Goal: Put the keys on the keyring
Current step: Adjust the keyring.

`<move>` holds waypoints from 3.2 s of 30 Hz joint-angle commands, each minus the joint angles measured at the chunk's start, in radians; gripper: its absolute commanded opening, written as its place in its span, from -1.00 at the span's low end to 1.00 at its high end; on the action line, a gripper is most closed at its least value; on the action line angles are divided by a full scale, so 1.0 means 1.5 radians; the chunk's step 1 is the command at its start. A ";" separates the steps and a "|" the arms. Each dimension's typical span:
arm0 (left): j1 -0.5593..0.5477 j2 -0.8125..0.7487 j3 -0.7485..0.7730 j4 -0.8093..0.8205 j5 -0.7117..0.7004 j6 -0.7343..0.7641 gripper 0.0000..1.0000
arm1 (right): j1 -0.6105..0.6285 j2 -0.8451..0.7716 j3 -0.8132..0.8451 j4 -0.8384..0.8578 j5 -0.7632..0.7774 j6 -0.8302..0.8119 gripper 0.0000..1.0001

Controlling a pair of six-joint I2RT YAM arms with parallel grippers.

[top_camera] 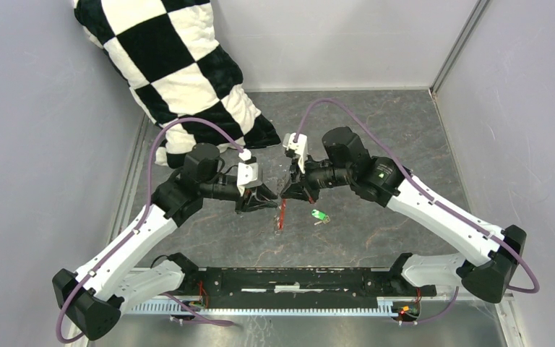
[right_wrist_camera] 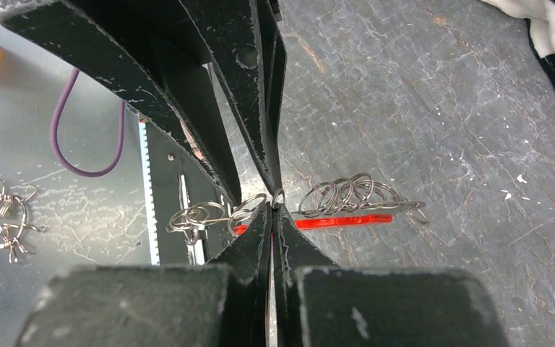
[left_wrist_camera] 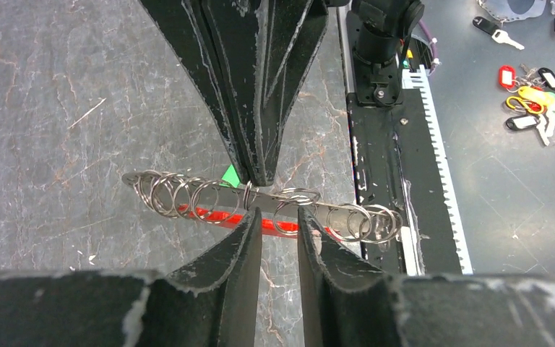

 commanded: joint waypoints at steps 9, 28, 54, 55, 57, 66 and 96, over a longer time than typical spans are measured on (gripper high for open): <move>-0.001 -0.005 0.032 -0.014 -0.008 0.039 -0.42 | 0.017 0.018 0.048 -0.007 -0.022 -0.029 -0.99; -0.001 -0.021 0.040 -0.072 -0.017 0.091 -0.42 | 0.027 0.028 0.053 -0.002 -0.042 -0.031 -0.99; -0.002 -0.002 0.059 -0.117 0.105 0.123 -0.96 | 0.039 0.026 0.058 0.038 -0.036 -0.008 -0.96; -0.001 0.001 0.059 -0.118 0.109 0.126 -0.96 | 0.039 0.023 0.058 0.046 -0.038 -0.006 -0.86; -0.001 0.005 0.059 -0.099 0.119 0.113 -0.95 | 0.039 0.013 0.053 0.066 -0.040 0.022 -0.61; 0.015 -0.044 -0.010 0.279 0.211 -0.216 -0.96 | -0.013 -0.167 -0.131 0.301 -0.045 0.145 -0.17; 0.010 0.020 0.055 0.465 0.247 -0.366 -0.96 | -0.030 -0.278 -0.386 0.772 -0.092 0.340 0.15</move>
